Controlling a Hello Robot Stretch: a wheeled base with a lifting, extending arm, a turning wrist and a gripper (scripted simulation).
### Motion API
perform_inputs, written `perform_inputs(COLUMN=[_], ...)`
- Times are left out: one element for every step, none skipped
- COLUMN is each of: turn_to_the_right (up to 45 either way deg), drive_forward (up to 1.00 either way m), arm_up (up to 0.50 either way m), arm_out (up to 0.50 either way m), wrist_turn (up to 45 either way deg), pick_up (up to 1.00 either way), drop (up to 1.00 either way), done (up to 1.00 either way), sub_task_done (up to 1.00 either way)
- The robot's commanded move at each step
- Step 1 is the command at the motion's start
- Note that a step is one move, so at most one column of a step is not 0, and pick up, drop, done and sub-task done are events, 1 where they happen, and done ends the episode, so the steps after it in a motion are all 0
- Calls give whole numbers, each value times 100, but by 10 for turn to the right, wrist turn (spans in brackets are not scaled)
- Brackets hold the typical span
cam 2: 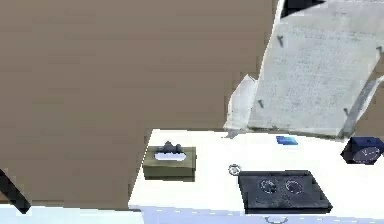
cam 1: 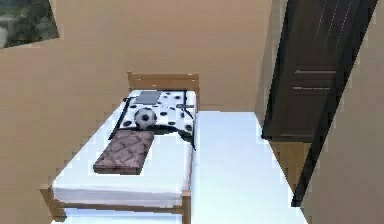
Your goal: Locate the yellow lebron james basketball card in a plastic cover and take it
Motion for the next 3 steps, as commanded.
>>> perform_inputs(turn_to_the_right=[90, 0, 210], drive_forward=[0, 30, 0], arm_up=[0, 0, 0], arm_out=[0, 0, 0], wrist_turn=[0, 0, 0], pick_up=[0, 0, 0], drop=[0, 0, 0], done=[0, 0, 0], sub_task_done=[0, 0, 0])
